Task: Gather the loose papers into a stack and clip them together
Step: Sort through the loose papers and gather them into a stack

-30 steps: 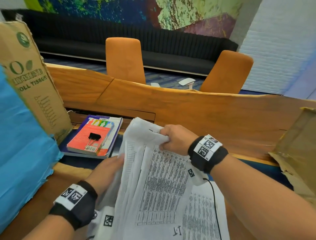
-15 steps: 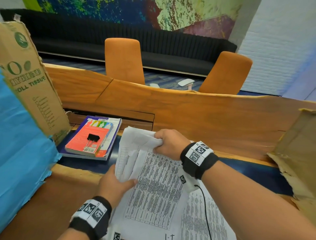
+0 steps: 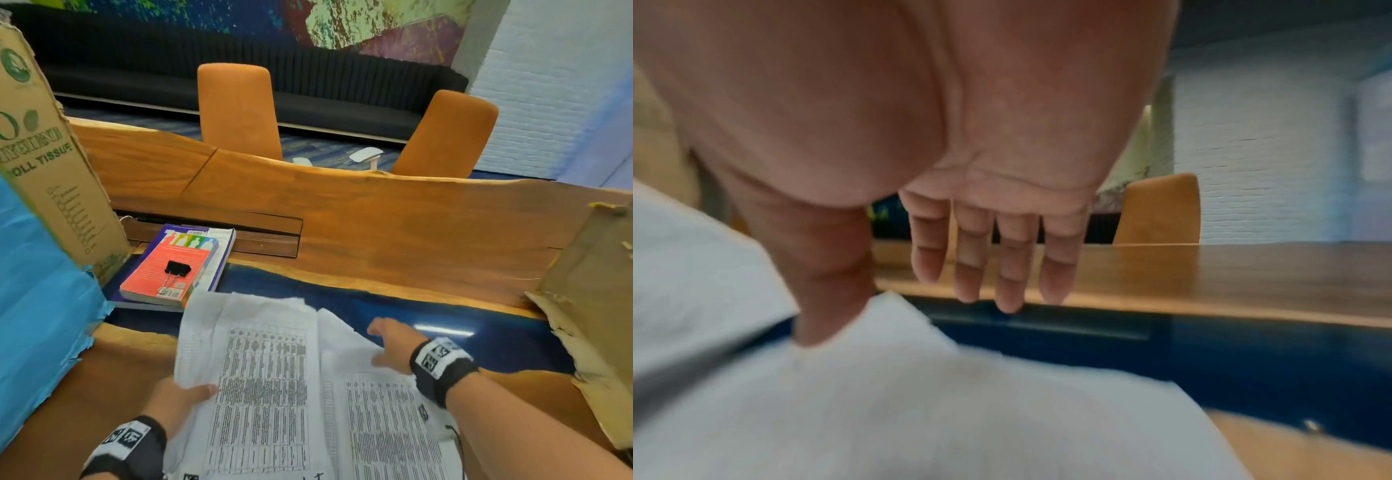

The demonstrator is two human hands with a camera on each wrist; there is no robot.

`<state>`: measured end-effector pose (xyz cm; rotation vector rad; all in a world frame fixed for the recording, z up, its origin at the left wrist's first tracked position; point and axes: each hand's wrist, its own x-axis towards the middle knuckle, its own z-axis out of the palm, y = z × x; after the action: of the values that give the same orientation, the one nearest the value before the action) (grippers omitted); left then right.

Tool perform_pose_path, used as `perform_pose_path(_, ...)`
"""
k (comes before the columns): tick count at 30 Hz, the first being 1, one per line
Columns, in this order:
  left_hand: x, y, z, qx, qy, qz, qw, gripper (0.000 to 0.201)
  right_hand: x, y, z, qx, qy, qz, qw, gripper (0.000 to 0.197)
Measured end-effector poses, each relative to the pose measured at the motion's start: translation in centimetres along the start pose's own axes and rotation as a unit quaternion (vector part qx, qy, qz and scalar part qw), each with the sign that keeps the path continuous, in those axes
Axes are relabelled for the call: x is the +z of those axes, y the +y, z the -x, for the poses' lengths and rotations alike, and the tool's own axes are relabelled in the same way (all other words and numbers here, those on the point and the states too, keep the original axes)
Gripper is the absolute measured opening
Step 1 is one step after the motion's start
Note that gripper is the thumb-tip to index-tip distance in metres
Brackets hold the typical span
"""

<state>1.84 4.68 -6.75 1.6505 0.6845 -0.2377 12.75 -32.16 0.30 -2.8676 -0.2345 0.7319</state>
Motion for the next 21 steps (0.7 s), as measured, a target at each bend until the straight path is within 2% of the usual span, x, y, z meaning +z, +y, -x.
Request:
perform_pose_path(3,-0.4,-2.5,-1.3,-0.051,0.02,0.011,0.998,0.038,4.5,0.1,0.4,0.009,-0.041,0.042,0.998,0.089)
perform_pose_path(6,-0.6,-3.8,-2.3,-0.066,0.032,0.019,0.997,0.04,6.3,-0.3,-0.3,0.017,-0.046,0.108,0.993,0.096)
perform_pose_path(8,-0.8,-4.2,-2.9,-0.072,0.036,0.022,0.997,0.041,5.9,-0.6,-0.8,0.014,-0.049,0.153,0.987,0.081)
perform_pose_path(10,-0.9,-4.4,-3.2,-0.076,0.032,0.021,0.996,0.042,5.0,-1.1,-1.0,-0.008,-0.042,0.177,0.983,0.051)
perform_pose_path(13,-1.1,-4.7,-3.5,-0.088,0.023,0.02,0.996,0.042,4.4,-1.4,-1.2,-0.022,-0.069,0.102,0.992,0.018)
perform_pose_path(14,-1.3,-5.0,-3.7,-0.091,0.02,0.024,0.995,0.043,4.3,-1.3,-1.4,-0.021,-0.078,0.076,0.994,0.016)
perform_pose_path(17,-1.6,-5.5,-4.3,-0.097,0.013,0.025,0.995,0.05,3.1,-0.6,-2.1,-0.014,-0.073,0.022,0.997,0.035)
perform_pose_path(18,-1.6,-5.6,-4.4,-0.099,0.009,0.024,0.995,0.05,2.5,-0.3,-2.5,-0.005,-0.062,-0.012,0.998,0.035)
perform_pose_path(21,-1.7,-5.5,-4.2,-0.105,0.008,0.029,0.994,0.048,1.5,1.1,-3.9,0.02,-0.015,-0.091,0.996,0.016)
